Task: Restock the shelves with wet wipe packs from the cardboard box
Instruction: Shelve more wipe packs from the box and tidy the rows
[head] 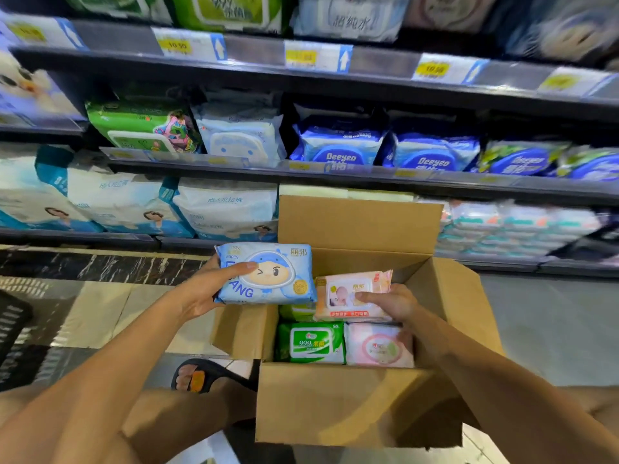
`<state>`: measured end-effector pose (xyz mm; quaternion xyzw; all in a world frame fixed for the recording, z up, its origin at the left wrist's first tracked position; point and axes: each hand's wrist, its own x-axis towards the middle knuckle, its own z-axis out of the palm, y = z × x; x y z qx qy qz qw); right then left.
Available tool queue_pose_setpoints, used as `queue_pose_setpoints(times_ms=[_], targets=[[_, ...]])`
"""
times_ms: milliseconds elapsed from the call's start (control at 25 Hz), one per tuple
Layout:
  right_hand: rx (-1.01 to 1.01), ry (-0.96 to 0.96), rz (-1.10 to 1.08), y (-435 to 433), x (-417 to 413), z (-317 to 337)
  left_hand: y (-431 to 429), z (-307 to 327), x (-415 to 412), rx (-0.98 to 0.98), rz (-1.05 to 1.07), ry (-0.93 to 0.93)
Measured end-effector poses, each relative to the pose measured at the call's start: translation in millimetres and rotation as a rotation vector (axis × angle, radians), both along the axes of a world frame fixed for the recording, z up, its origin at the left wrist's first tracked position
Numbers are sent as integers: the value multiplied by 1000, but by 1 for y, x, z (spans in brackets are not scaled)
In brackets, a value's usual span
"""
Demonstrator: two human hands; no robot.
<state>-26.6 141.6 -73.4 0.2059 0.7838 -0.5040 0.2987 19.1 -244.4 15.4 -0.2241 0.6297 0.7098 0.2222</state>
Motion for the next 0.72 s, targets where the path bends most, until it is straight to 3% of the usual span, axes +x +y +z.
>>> queue_pose_setpoints(times_ms=[720], targets=[[-15, 376, -159, 170, 36, 218, 152, 139, -30, -23, -201, 352]])
